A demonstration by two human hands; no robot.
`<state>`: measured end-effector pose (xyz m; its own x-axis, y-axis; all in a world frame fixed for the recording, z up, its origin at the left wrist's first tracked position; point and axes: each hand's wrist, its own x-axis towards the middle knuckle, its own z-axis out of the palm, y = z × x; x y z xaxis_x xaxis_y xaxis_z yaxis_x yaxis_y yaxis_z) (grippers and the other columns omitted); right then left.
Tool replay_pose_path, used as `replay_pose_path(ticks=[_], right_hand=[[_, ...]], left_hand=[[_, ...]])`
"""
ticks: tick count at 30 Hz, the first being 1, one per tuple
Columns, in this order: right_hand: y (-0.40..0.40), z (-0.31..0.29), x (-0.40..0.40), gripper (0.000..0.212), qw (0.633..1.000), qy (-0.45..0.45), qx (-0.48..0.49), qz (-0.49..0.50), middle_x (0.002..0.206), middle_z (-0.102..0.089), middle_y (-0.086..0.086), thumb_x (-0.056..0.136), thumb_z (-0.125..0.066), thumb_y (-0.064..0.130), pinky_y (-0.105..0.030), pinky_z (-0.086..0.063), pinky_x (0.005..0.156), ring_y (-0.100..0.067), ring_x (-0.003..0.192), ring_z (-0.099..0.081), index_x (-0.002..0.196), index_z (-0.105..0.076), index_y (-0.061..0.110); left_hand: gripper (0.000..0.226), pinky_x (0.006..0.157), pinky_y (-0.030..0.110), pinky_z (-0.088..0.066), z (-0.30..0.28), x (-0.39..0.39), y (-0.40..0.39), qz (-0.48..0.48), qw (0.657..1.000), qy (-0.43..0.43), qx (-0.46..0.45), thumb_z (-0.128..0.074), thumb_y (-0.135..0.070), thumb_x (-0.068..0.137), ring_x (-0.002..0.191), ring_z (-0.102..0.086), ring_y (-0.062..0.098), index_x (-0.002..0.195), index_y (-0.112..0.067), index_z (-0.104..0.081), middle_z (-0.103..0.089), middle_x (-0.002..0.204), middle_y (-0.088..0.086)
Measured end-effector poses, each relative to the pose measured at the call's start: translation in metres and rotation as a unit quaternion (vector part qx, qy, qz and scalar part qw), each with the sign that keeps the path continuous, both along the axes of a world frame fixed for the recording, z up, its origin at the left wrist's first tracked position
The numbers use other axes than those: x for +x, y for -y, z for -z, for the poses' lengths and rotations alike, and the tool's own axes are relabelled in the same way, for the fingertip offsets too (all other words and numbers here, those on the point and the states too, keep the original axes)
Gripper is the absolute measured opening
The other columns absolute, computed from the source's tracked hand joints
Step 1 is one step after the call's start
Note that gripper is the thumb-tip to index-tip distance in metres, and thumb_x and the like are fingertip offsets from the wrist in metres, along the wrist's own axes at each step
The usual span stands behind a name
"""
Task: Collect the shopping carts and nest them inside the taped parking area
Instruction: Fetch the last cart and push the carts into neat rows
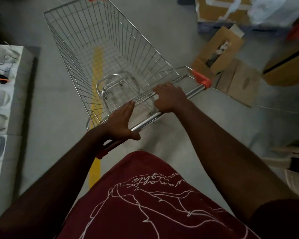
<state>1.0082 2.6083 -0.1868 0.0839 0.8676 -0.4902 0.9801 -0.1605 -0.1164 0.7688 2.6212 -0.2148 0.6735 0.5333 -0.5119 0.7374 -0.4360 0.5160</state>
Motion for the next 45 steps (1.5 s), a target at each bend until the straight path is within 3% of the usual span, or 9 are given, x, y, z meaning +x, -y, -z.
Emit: replay_pose_path(ticks=[11,14,17,21,26,29,32,37,45], right_hand=[[0.072,0.004,-0.024,0.067,0.997,-0.022,0.014,0.074,0.163,-0.038,-0.003,0.094,-0.049,0.047,-0.049,-0.031,0.115,-0.029,0.152,-0.028,0.156,-0.041,0.022],[0.105,0.002,-0.031,0.068,0.993,-0.034,0.024,0.108,0.162,-0.041,-0.004,0.094,-0.049,0.048,-0.049,-0.033,0.114,-0.030,0.151,-0.029,0.155,-0.042,0.020],[0.141,0.003,-0.038,0.062,0.983,-0.053,0.061,0.165,0.153,-0.050,-0.004,0.092,-0.049,0.048,-0.047,-0.040,0.108,-0.029,0.145,-0.036,0.146,-0.052,0.019],[0.187,0.008,-0.049,0.059,0.965,-0.066,0.096,0.236,0.143,-0.057,-0.007,0.089,-0.049,0.050,-0.045,-0.045,0.102,-0.030,0.138,-0.043,0.136,-0.060,0.015],[0.230,0.011,-0.057,0.065,0.961,-0.031,0.076,0.264,0.143,-0.057,-0.009,0.086,-0.043,0.056,-0.047,-0.039,0.106,-0.032,0.139,-0.043,0.136,-0.060,0.019],[0.252,0.009,-0.063,0.073,0.961,-0.006,0.055,0.269,0.150,-0.053,-0.008,0.080,-0.040,0.061,-0.051,-0.029,0.113,-0.030,0.143,-0.039,0.141,-0.055,0.024],[0.273,0.007,-0.072,0.078,0.958,0.000,0.040,0.285,0.154,-0.051,-0.009,0.079,-0.040,0.064,-0.055,-0.025,0.118,-0.030,0.146,-0.038,0.144,-0.054,0.024],[0.305,0.006,-0.097,0.068,0.925,0.011,0.104,0.366,0.131,-0.069,-0.004,0.073,-0.042,0.059,-0.046,-0.037,0.111,-0.027,0.127,-0.056,0.124,-0.068,0.024],[0.322,0.003,-0.167,0.075,0.893,0.024,0.063,0.446,0.142,-0.063,-0.005,0.077,-0.042,0.066,-0.048,-0.034,0.116,-0.028,0.132,-0.055,0.137,-0.062,0.027]], left_hand=[[0.154,0.125,0.036,-0.010,-0.010,-0.014,0.019,0.053,0.997,-0.041,-0.037,-0.065,-0.083,0.039,0.156,-0.006,0.017,0.163,-0.023,0.005,0.001,0.171,-0.003],[0.151,0.125,0.045,-0.005,-0.010,-0.016,0.038,0.078,0.992,-0.094,0.009,-0.058,-0.092,0.044,0.156,-0.007,0.018,0.162,-0.024,0.006,0.000,0.171,-0.002],[0.149,0.125,0.054,-0.001,-0.008,-0.013,0.072,0.080,0.984,-0.135,0.083,-0.033,-0.108,0.049,0.156,-0.010,0.021,0.162,-0.018,0.004,-0.005,0.171,0.001],[0.136,0.124,0.050,-0.015,-0.010,-0.015,0.124,0.034,0.989,-0.078,0.124,-0.020,-0.106,0.061,0.154,-0.019,0.025,0.163,-0.017,-0.008,-0.014,0.170,0.005],[0.118,0.123,0.045,-0.016,-0.018,-0.010,0.142,0.033,0.994,-0.055,0.083,-0.015,-0.094,0.072,0.154,-0.021,0.022,0.163,-0.019,-0.017,-0.020,0.169,0.003],[0.104,0.121,0.044,-0.020,-0.018,-0.005,0.148,0.049,0.993,-0.070,0.085,-0.023,-0.086,0.086,0.153,-0.022,0.024,0.160,-0.013,-0.024,-0.022,0.168,0.008],[0.105,0.111,0.045,-0.038,-0.016,-0.006,0.152,0.048,0.993,-0.067,0.090,-0.023,-0.092,0.079,0.138,-0.046,0.032,0.145,-0.014,-0.049,-0.051,0.150,0.014],[0.061,0.103,0.039,-0.045,-0.004,-0.030,0.143,0.093,0.988,-0.041,0.112,-0.047,-0.064,0.098,0.127,-0.059,0.031,0.141,-0.023,-0.057,-0.065,0.136,0.009],[0.065,0.098,0.042,-0.050,0.004,-0.067,0.114,0.200,0.976,-0.011,0.086,-0.037,-0.076,0.091,0.113,-0.065,0.029,0.122,-0.028,-0.069,-0.072,0.120,0.003]])
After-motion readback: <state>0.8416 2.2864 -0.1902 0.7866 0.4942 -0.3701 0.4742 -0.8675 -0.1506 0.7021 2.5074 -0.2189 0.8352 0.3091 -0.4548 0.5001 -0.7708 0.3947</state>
